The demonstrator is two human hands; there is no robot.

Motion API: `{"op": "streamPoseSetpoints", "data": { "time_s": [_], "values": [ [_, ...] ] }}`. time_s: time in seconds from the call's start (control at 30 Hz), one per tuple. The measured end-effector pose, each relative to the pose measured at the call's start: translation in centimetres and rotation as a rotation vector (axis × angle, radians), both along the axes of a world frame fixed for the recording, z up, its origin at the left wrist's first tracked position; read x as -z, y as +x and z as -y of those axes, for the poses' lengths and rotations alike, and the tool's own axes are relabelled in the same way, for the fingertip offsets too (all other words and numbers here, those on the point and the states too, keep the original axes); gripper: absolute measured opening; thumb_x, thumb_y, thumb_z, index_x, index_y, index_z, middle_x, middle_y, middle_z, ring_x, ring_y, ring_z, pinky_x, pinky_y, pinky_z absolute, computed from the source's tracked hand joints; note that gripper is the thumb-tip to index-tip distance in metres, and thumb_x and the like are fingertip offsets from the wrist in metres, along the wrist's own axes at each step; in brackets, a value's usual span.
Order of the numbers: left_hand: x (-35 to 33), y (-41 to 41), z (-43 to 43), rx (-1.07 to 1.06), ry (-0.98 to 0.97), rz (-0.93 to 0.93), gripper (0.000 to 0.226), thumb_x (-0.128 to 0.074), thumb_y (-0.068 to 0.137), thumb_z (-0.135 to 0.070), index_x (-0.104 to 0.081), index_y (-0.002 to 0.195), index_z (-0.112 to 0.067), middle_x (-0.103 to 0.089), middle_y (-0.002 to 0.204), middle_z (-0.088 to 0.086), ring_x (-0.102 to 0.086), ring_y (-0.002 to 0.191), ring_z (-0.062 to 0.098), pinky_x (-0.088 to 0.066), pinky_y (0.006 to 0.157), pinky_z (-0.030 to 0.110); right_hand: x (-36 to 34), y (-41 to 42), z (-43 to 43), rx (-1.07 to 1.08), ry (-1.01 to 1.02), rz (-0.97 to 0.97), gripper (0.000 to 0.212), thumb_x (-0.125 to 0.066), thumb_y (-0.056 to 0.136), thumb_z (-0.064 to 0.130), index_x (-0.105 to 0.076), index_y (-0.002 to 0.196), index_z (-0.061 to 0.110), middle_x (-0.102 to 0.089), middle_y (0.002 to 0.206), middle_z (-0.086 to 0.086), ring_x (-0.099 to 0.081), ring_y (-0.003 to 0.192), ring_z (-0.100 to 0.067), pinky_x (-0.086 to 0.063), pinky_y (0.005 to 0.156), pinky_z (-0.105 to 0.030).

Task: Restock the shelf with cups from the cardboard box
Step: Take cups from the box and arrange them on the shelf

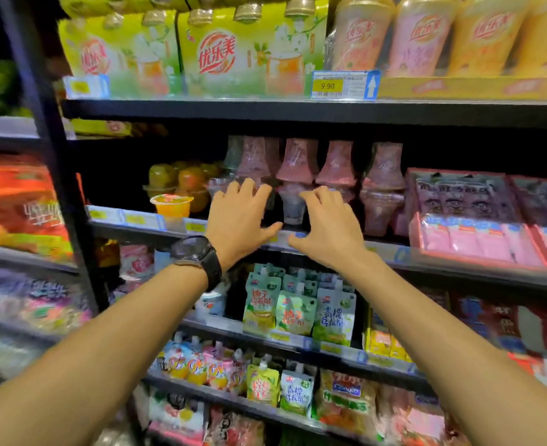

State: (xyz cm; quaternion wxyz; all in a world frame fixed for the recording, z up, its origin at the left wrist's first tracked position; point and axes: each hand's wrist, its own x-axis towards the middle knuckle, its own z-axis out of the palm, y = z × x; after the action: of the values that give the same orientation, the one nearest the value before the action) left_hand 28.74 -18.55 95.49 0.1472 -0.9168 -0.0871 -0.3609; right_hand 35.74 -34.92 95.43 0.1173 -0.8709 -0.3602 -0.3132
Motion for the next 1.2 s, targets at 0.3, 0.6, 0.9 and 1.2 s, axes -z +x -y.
{"op": "streamPoseSetpoints", "data": {
  "time_s": [0.3, 0.6, 0.9, 1.2],
  "values": [
    [5.0, -9.8, -1.3, -0.159, -0.043, -0.084, 0.063, -0.054, 0.09, -0.059, -0.044, 0.134, -0.015, -0.052, 0.122, 0.011, -0.051, 0.107, 0.034, -0.049, 0.077, 0.043, 4.3, -6.5, -2.4, -0.182, -0.003, -0.025, 0.075, -0.07, 0.076, 0.049, -0.041, 0.136, 0.013, -0.04, 0.134, -0.01, -0.039, 0.122, -0.03, -0.04, 0.097, -0.04],
    [12.4, -17.1, -6.0, -0.263, -0.148, -0.275, 0.066, -0.055, 0.089, -0.058, -0.043, 0.136, -0.014, -0.053, 0.119, 0.012, -0.051, 0.105, 0.035, -0.045, 0.074, 0.044, 12.7, -11.1, -7.1, -0.318, -0.107, -0.097, 0.069, -0.074, 0.073, 0.032, -0.045, 0.132, 0.01, -0.041, 0.132, -0.013, -0.039, 0.12, -0.033, -0.042, 0.096, -0.041],
    [24.7, -21.3, -15.7, -0.2, -0.272, -0.546, 0.067, -0.053, 0.09, -0.057, -0.035, 0.14, -0.016, -0.046, 0.133, 0.009, -0.048, 0.116, 0.035, -0.05, 0.085, 0.048, 25.3, -16.7, -17.4, -0.309, -0.324, -0.328, 0.08, -0.075, 0.073, 0.032, -0.038, 0.14, 0.009, -0.035, 0.142, -0.013, -0.035, 0.129, -0.032, -0.037, 0.104, -0.041],
    [39.8, -22.8, -22.2, -0.122, -0.412, -0.838, 0.073, -0.056, 0.088, -0.056, -0.031, 0.144, -0.016, -0.04, 0.139, 0.007, -0.044, 0.122, 0.034, -0.045, 0.086, 0.047, 43.3, -20.5, -21.0, -0.12, -0.422, -0.663, 0.084, -0.074, 0.067, 0.041, -0.038, 0.138, 0.01, -0.036, 0.142, -0.018, -0.039, 0.128, -0.038, -0.042, 0.101, -0.045]
  ]
}}
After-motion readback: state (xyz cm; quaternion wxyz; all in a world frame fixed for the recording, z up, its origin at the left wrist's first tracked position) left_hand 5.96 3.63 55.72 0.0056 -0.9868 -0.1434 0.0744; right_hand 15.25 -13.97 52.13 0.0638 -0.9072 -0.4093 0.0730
